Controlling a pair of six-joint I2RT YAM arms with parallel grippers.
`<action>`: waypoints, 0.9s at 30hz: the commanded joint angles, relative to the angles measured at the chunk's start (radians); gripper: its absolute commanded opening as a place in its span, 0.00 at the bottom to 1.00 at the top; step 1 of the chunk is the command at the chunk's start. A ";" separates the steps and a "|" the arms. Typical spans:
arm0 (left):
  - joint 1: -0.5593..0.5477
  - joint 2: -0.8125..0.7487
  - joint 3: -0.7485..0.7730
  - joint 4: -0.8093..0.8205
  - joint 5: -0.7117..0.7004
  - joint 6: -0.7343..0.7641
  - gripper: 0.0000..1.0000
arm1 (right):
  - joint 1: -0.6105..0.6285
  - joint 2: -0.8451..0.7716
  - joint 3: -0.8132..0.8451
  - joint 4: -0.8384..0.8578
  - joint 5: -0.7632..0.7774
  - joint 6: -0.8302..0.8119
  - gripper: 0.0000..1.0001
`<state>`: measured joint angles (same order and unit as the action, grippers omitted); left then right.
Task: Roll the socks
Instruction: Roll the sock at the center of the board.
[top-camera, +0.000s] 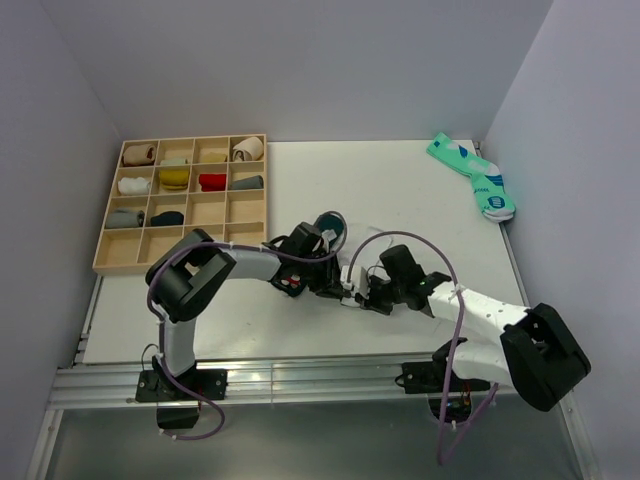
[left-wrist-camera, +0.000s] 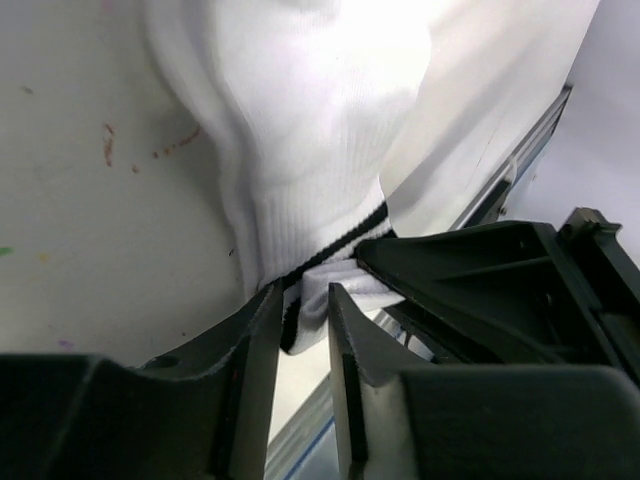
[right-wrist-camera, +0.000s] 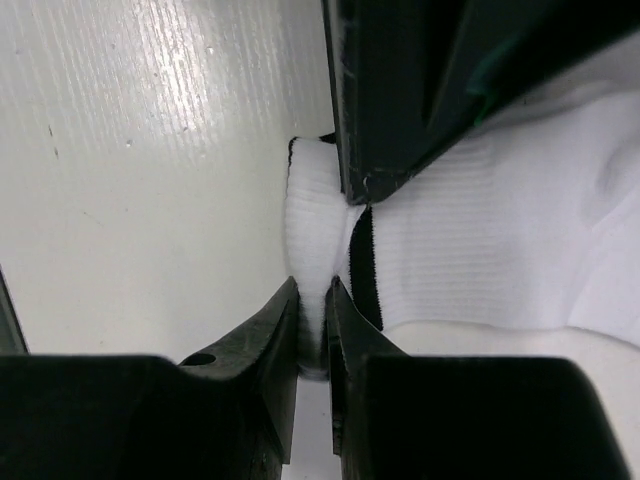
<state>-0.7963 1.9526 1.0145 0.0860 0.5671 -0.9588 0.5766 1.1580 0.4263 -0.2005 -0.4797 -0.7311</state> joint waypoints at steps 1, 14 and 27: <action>0.008 -0.041 -0.053 0.076 -0.171 -0.014 0.32 | -0.058 0.022 0.055 -0.121 -0.111 -0.033 0.19; -0.044 -0.224 -0.220 0.214 -0.341 0.121 0.28 | -0.182 0.327 0.317 -0.460 -0.310 -0.166 0.18; -0.104 -0.284 -0.310 0.483 -0.371 0.318 0.30 | -0.274 0.721 0.649 -0.801 -0.407 -0.246 0.18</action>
<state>-0.8852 1.7161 0.7025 0.4301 0.2119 -0.7303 0.3126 1.8446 1.0252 -0.8925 -0.8497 -0.9485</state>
